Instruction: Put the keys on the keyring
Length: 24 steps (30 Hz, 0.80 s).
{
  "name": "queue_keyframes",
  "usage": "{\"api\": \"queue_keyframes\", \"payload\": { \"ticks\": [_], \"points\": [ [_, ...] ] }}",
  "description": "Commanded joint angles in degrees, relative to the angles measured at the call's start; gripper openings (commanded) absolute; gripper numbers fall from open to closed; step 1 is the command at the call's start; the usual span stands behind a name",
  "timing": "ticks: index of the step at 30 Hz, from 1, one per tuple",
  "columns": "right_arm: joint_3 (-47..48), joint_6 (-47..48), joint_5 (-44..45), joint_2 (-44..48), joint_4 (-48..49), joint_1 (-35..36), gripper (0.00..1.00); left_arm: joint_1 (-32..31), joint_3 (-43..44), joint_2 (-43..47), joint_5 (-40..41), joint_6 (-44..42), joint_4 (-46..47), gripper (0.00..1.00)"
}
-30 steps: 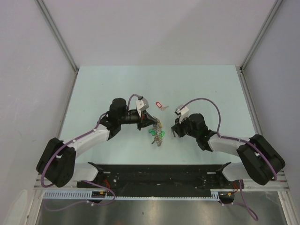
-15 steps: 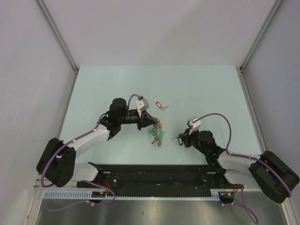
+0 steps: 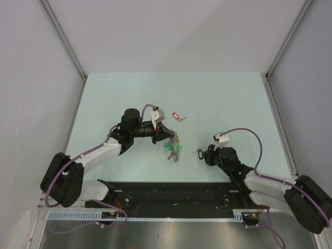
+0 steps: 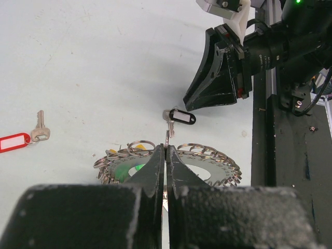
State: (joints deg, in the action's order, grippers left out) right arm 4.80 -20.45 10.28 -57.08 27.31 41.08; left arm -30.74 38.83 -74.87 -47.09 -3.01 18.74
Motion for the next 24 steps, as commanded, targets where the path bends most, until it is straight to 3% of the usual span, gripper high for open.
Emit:
{"api": "queue_keyframes", "payload": {
  "ticks": [1,6,13,18,24],
  "points": [
    [5.12,-4.51,3.77,1.97,-8.13,0.4,0.3,-0.2,2.39,1.48,-0.99,-0.25,3.23,0.0],
    [13.38,-4.78,5.71,3.03,-23.95,-0.2,0.42,-0.2,2.57,1.57,-0.98,-0.16,2.97,0.01],
    [26.83,-6.88,-5.36,-1.89,-42.75,-7.85,0.47,-0.28,3.01,1.57,-0.37,0.1,2.44,0.0],
    [34.39,-7.33,-7.99,-7.67,-47.7,-8.56,0.52,-0.28,3.18,1.66,0.07,0.1,1.91,0.01],
    [39.05,-6.54,-12.03,-16.39,-49.46,-9.62,0.5,-0.2,3.36,1.92,0.24,-0.07,1.39,0.0]
  ]
}}
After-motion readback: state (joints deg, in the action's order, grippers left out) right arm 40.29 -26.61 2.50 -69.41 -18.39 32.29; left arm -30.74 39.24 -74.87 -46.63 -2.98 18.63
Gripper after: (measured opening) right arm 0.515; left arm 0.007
